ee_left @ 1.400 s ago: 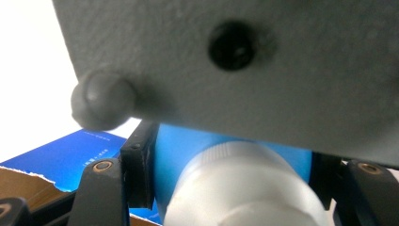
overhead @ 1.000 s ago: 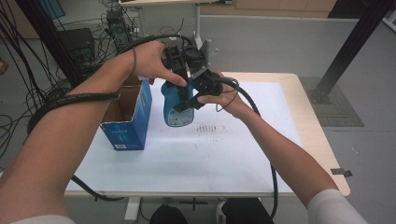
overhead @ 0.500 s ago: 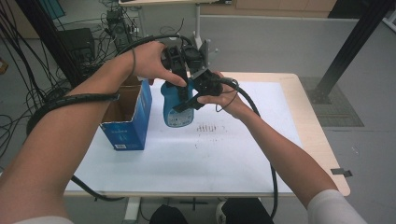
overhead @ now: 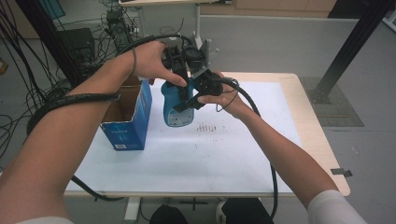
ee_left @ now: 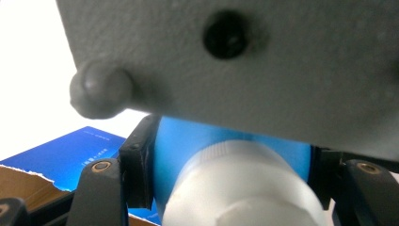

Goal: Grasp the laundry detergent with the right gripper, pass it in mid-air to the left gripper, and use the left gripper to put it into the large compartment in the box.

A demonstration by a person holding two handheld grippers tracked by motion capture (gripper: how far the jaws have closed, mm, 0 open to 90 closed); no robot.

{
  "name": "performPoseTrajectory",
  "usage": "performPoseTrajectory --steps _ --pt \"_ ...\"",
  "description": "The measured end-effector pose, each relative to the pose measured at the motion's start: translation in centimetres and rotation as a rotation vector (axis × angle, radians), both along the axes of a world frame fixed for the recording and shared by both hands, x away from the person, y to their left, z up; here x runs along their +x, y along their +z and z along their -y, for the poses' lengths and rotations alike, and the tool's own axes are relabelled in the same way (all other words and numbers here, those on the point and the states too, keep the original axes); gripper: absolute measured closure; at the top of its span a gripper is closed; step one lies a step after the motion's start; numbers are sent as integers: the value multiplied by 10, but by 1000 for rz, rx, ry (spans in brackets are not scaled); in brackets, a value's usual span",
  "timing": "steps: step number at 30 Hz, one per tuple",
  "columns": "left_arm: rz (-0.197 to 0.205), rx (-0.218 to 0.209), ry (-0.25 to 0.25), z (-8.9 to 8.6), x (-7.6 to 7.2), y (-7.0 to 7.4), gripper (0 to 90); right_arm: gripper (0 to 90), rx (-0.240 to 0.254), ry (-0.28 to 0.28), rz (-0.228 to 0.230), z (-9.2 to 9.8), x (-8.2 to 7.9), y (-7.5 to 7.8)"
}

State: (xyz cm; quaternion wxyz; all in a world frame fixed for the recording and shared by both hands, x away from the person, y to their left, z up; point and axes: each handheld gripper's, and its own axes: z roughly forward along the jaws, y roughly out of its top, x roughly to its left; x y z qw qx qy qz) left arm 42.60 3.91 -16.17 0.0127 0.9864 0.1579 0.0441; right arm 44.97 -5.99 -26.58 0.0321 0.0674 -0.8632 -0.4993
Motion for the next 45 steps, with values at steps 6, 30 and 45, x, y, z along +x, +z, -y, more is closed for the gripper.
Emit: performPoseTrajectory --steps 6,30,45 --pt "0 -1 4 0 0 0 370 423 0 1 -3 0 0 0" --pt "15 8 12 1 -3 1 370 415 8 2 5 0 0 0" --pt "25 -31 56 0 -5 2 371 351 28 -23 -31 4 2 0"
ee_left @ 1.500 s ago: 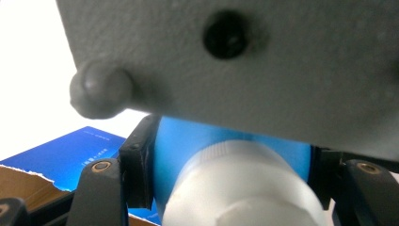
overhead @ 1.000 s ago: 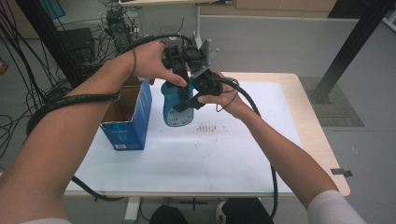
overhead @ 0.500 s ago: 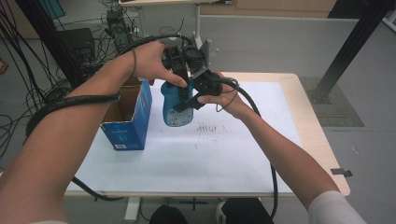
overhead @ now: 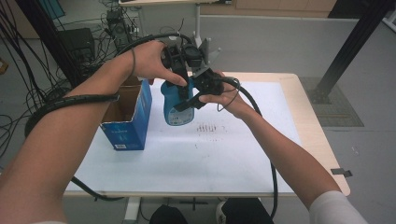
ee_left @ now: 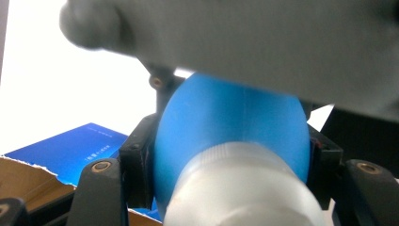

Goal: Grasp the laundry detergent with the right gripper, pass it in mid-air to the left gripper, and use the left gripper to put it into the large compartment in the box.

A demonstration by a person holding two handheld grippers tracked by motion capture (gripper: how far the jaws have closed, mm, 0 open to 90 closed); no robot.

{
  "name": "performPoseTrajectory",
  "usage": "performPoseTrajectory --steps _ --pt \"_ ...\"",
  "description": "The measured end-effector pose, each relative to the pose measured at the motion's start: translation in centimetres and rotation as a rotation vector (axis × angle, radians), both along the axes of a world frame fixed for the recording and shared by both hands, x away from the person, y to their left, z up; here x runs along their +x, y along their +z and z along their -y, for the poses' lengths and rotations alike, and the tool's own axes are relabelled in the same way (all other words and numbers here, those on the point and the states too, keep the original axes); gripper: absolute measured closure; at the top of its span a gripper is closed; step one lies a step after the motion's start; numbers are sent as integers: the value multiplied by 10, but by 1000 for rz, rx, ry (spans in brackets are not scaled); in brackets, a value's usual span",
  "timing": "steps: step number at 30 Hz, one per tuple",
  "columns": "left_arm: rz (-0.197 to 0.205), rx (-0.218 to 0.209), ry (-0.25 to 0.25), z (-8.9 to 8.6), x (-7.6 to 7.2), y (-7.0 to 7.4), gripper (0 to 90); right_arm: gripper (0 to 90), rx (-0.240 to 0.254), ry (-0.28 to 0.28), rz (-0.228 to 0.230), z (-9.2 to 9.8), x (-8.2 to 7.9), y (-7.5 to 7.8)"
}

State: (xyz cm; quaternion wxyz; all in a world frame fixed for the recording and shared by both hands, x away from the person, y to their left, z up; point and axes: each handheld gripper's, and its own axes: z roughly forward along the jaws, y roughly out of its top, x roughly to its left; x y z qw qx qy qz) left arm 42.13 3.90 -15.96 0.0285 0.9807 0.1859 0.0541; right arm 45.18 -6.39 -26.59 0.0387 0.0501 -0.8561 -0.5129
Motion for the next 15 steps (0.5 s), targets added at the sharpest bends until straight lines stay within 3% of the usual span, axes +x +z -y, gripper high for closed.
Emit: performPoseTrajectory --steps 2,4,7,8,11,15 --pt "-8 20 -26 0 2 3 372 316 5 2 3 2 0 0" --pt "-2 9 -15 1 0 2 371 249 -5 -23 41 3 1 -1" --pt "-3 37 -26 1 1 3 372 192 -24 -52 33 8 1 -2" --pt "1 33 -18 0 1 2 372 185 -34 -55 22 11 1 -3" --pt "10 33 7 -3 1 3 372 151 -56 -78 50 17 2 -5" --pt "16 38 33 -8 2 5 371 90 -75 -133 23 31 1 -6"
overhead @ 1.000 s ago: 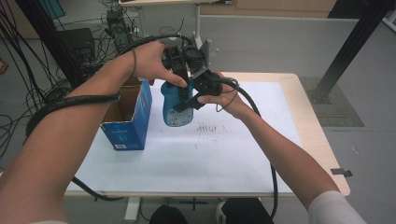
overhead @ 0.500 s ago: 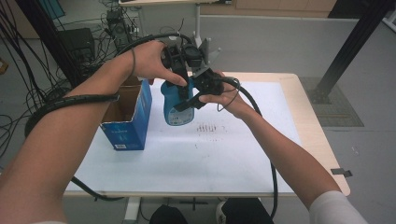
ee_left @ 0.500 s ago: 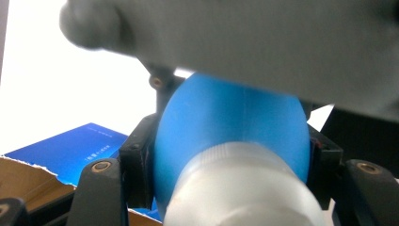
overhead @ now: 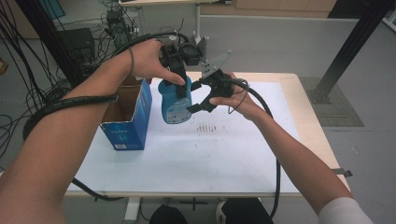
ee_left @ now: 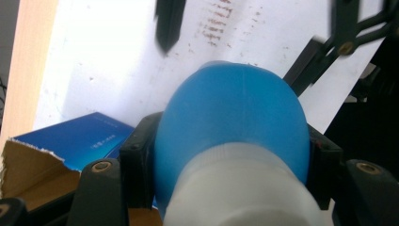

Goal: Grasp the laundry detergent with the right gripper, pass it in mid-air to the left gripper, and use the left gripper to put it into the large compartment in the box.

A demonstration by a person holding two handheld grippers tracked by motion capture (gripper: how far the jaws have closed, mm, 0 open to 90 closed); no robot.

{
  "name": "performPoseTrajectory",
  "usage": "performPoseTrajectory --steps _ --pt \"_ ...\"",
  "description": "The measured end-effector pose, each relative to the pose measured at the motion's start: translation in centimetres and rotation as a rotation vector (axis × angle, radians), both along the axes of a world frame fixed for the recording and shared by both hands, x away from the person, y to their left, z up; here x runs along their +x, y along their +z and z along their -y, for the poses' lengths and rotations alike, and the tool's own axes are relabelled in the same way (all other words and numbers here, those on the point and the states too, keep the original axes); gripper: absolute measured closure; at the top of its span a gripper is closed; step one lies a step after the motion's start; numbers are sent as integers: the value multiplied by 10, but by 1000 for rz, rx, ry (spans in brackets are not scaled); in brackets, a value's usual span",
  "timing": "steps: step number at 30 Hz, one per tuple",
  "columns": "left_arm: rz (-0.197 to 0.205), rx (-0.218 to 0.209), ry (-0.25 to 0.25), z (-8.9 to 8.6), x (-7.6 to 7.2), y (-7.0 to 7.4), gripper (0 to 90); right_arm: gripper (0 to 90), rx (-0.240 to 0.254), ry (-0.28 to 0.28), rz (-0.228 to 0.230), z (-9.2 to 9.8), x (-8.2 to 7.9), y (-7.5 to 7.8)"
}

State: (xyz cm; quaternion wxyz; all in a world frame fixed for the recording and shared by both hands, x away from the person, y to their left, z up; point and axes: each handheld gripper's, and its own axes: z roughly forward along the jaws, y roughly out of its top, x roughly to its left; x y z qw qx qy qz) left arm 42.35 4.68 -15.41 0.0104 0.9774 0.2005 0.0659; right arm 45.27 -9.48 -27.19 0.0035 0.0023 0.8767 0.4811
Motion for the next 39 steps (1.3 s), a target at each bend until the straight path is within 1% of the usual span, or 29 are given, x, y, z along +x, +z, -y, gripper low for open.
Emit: performPoseTrajectory --steps 1,2,4,5,7,9,10,11,12,14,15,18,19,22,24,27,31,33,34,37,38,39 --pt "3 -2 15 -1 0 2 371 82 -4 -14 -13 4 0 0" --pt "4 -4 25 -2 0 2 372 79 -12 -43 -25 10 -1 0" --pt "8 -5 42 -3 0 5 371 45 -20 -83 -37 16 -2 1" --pt "11 -6 51 -3 0 6 372 57 -25 -113 -54 21 -4 3" --pt "19 -7 74 -4 0 10 371 52 -43 -150 -66 29 -5 4" --pt "30 1 90 -3 0 14 371 56 -64 -177 -96 37 -7 6" --pt "41 0 105 -3 0 17 371 43 -82 -187 -115 41 -7 6" --pt "47 1 112 -3 0 20 372 37 -122 -190 -142 45 -8 7" --pt "55 0 122 -3 0 23 371 37 -135 -192 -153 48 -9 6" --pt "69 -7 159 -4 0 31 371 39 -163 -198 -157 56 -12 6" --pt "74 -11 173 -5 0 35 371 39 -175 -219 -157 61 -14 6" --pt "89 -23 227 -7 0 46 371 39 -217 -240 -157 72 -18 7" --pt "94 -23 238 -8 0 49 371 39 -229 -254 -154 76 -20 8" --pt "119 -25 306 -12 0 62 371 39 -242 -280 -160 86 -24 13" --pt "124 -25 341 -15 1 68 371 40 -254 -302 -163 93 -26 15" --pt "137 -33 422 -23 3 82 371 40 -284 -314 -176 103 -28 18" --pt "163 -73 552 -39 5 101 370 40 -318 -344 -147 115 -32 22" --pt "172 -88 599 -46 5 109 371 42 -341 -357 -134 120 -34 23" --pt "170 -88 621 -51 6 114 371 44 -350 -361 -129 121 -35 23" --pt "181 -109 707 -65 7 125 371 47 -388 -372 -119 127 -38 25" --pt "183 -113 743 -70 7 129 371 47 -395 -376 -116 129 -39 25" --pt "186 -114 762 -73 8 131 371 48 -403 -380 -107 131 -39 26"
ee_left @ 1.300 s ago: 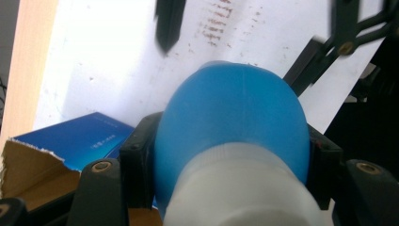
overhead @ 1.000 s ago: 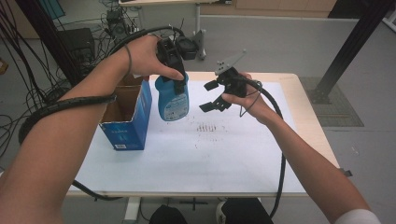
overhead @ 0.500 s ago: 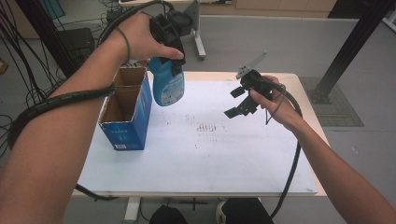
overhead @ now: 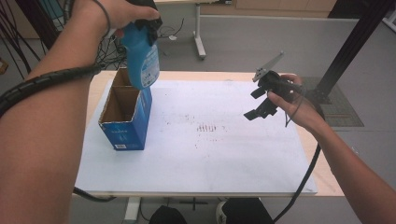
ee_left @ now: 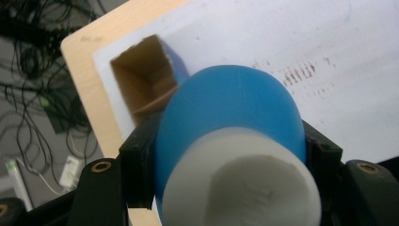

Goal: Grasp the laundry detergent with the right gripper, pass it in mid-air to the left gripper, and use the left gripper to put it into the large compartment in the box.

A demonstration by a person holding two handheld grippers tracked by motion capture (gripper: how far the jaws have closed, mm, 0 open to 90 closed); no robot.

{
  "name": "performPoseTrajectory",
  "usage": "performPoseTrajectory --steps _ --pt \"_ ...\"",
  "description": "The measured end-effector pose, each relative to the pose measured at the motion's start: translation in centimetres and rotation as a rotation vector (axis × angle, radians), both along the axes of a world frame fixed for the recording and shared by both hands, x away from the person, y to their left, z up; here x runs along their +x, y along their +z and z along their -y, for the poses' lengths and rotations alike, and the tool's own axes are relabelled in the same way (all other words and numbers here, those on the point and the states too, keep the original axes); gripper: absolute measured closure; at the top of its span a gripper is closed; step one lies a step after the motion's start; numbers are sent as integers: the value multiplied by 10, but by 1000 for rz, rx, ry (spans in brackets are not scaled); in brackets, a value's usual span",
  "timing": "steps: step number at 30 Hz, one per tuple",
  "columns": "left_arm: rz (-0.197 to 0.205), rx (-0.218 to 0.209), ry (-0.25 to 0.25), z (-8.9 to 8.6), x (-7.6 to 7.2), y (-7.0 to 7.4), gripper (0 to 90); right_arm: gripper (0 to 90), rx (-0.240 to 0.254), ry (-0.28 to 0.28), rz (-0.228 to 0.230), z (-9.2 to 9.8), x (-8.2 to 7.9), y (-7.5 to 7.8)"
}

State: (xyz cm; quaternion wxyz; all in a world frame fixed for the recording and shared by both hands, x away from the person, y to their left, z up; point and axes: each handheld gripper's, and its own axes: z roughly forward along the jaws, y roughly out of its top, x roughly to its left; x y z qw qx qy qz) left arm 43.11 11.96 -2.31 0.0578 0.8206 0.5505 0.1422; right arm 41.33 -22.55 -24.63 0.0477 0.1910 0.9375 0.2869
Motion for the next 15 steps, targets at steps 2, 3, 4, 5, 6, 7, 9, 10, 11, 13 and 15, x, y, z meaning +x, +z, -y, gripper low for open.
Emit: performPoseTrajectory --steps 2,3,4,5,6,7,9,10,11,13,15 --pt "3 2 48 -6 0 5 371 50 -15 -7 3 2 -1 1" --pt "8 0 83 -10 1 8 372 50 -23 -11 7 3 -2 2" --pt "10 0 99 -12 1 10 372 50 -27 -13 14 5 -3 2" --pt "9 -1 116 -15 1 12 371 50 -31 -14 15 6 -3 2" --pt "10 -5 140 -19 2 15 371 50 -34 -14 14 7 -4 3" --pt "9 -12 160 -22 2 17 372 50 -40 -12 14 8 -4 3" --pt "8 -28 204 -29 3 20 371 51 -50 -17 15 10 -5 3" --pt "4 -36 231 -34 4 22 371 50 -52 -17 15 11 -5 3" --pt "3 -43 259 -38 5 23 371 50 -55 -18 12 12 -6 3" --pt "8 -51 304 -45 7 25 371 50 -59 -18 21 13 -6 3" --pt "6 -57 341 -50 8 24 371 51 -58 -16 20 14 -7 1"
